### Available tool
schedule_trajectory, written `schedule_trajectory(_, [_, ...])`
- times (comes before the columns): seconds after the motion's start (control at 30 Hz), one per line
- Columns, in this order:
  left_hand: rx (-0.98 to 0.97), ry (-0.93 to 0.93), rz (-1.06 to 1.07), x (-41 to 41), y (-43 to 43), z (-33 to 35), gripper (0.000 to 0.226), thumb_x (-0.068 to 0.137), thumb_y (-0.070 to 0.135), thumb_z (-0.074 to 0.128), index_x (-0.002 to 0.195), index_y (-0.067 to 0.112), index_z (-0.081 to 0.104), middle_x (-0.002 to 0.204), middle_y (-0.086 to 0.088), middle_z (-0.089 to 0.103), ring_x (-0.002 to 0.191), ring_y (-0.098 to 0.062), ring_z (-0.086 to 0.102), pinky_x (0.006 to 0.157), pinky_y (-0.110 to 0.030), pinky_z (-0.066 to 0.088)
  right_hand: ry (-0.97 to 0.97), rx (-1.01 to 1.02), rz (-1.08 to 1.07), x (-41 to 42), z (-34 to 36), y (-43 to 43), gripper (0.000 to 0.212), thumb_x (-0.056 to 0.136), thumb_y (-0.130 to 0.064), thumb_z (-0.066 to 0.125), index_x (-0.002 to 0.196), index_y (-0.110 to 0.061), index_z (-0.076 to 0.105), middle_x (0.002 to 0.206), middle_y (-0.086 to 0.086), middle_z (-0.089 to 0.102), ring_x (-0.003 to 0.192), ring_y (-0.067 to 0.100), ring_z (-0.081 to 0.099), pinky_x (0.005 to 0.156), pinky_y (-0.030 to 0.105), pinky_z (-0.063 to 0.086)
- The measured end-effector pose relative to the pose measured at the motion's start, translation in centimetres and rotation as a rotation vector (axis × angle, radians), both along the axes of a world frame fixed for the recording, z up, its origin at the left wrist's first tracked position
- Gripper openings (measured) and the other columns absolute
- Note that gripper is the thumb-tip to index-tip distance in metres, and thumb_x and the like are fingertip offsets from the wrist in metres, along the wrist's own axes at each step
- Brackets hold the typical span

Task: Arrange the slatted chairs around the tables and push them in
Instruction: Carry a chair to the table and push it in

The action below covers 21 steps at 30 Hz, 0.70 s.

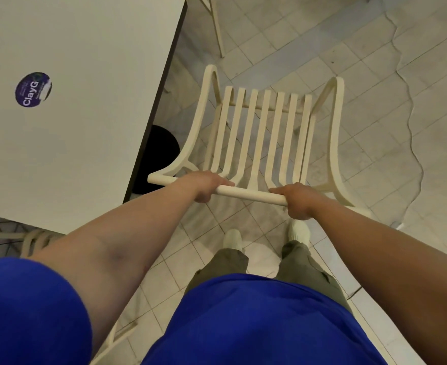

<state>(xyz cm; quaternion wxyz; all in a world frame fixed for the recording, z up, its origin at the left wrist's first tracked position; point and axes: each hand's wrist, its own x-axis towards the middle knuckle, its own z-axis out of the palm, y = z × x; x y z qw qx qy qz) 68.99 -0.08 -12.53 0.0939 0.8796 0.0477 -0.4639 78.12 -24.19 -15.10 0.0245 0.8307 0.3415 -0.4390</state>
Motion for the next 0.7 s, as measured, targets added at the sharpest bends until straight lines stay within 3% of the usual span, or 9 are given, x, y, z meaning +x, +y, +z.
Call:
schedule_trajectory(0.1, [0.018,-0.002,0.032,0.1,-1.8,0.0,0.086,0.092,-0.005,0.047,0.153,0.052,0.025,0.141,-0.002,0.052,0.091,-0.02,0.052,0.072,-0.032,0.041,0.004,0.017,0.052,1.4,-0.2,-1.3,0.07,0.086,-0.002,0.06,0.144,-0.038,0.043,0.12,0.003,0.06,0.095,0.021,0.057,0.08,0.032,0.047])
schedule_trajectory(0.17, [0.015,-0.012,0.07,0.0,-2.9,-0.1,0.083,0.094,-0.003,0.047,0.153,0.051,0.027,0.139,-0.004,0.054,0.098,-0.022,0.055,0.075,-0.032,0.04,-0.003,0.015,0.086,2.2,-0.3,-2.1,0.071,0.087,-0.003,0.059,0.146,-0.039,0.041,0.122,0.004,0.059,0.097,0.022,0.058,0.079,0.031,0.045])
schedule_trajectory(0.27, [0.012,-0.023,0.121,0.2,-5.2,-0.3,0.08,0.095,-0.001,0.048,0.152,0.052,0.029,0.134,-0.004,0.056,0.104,-0.023,0.057,0.077,-0.032,0.04,-0.012,-0.014,0.138,3.7,-0.4,-3.6,0.077,0.088,-0.003,0.057,0.151,-0.038,0.032,0.127,0.005,0.055,0.103,0.025,0.059,0.087,0.034,0.05])
schedule_trajectory(0.37, [0.032,-0.032,0.201,0.4,-7.4,-0.5,0.079,0.096,0.0,0.048,0.151,0.053,0.028,0.126,-0.002,0.056,0.095,-0.021,0.056,0.075,-0.031,0.04,-0.015,-0.027,0.19,5.3,-0.5,-4.9,0.078,0.088,-0.005,0.058,0.152,-0.039,0.029,0.13,0.005,0.053,0.107,0.025,0.058,0.093,0.036,0.05])
schedule_trajectory(0.43, [0.048,-0.046,0.248,0.6,-9.2,-0.6,0.079,0.096,0.0,0.048,0.152,0.052,0.028,0.114,0.001,0.053,0.087,-0.019,0.051,0.074,-0.03,0.039,-0.01,-0.026,0.229,6.5,-0.4,-5.8,0.077,0.088,-0.005,0.059,0.152,-0.039,0.03,0.131,0.005,0.053,0.108,0.025,0.058,0.093,0.036,0.05])
schedule_trajectory(0.7, [0.012,-0.077,0.434,1.2,-14.2,-1.7,0.086,0.092,-0.004,0.051,0.153,0.051,0.028,0.106,0.003,0.051,0.085,-0.017,0.054,0.076,-0.032,0.045,-0.016,-0.007,0.357,10.5,-0.1,-8.7,0.074,0.088,-0.004,0.06,0.148,-0.039,0.038,0.125,0.004,0.057,0.105,0.024,0.059,0.092,0.037,0.05])
